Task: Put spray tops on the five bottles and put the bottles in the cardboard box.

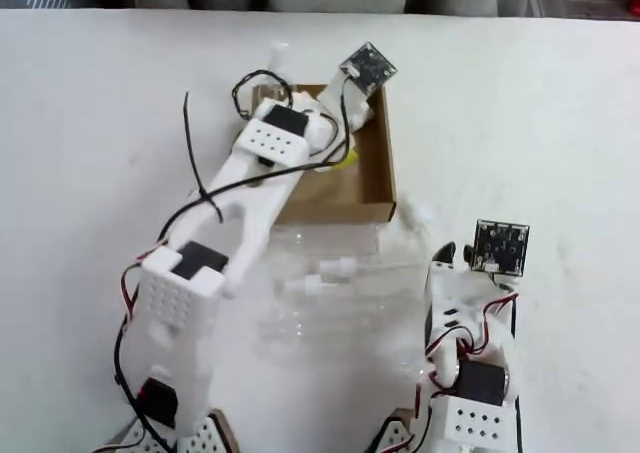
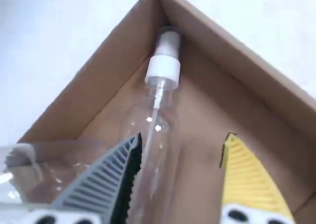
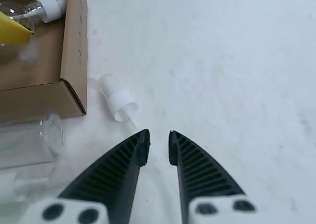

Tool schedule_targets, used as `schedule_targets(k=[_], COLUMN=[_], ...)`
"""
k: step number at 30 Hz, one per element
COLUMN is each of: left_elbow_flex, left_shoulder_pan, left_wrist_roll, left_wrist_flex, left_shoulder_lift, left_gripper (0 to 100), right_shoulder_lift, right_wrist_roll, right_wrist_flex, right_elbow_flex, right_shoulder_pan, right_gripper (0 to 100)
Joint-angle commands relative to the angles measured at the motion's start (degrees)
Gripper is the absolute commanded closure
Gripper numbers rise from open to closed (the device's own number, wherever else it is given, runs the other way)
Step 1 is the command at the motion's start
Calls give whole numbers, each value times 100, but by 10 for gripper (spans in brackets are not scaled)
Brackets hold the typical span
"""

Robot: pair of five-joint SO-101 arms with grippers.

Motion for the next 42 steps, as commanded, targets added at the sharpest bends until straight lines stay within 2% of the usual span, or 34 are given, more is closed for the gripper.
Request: schedule_targets(k=[1, 5, 14, 22, 37, 39, 42], left_elbow_flex=[-281, -255, -229, -290, -765, -756, -774], left_shoulder_pan=[-75, -92, -391, -136, -75, -57, -4], left_wrist_roll=[9, 105, 123, 114, 167, 149, 123], left_wrist_flex=[-149, -149, -387, -563, -571, -554, -457], left_shoulder_lift=[-435, -409, -374, 224, 1086, 1103, 1112], left_gripper=[702, 662, 659, 658, 662, 692, 807], right_shoulder_lift=[-4, -4, -4, -4, -4, -4, -4], right_wrist_roll=[53, 53, 53, 62, 62, 62, 62], right_wrist_flex=[13, 13, 13, 127, 127, 127, 127], right_elbow_flex=[44, 44, 44, 44, 44, 44, 44], right_shoulder_pan=[-75, -75, -110, -224, -215, -215, -207], right_gripper=[947, 947, 947, 946, 947, 947, 947])
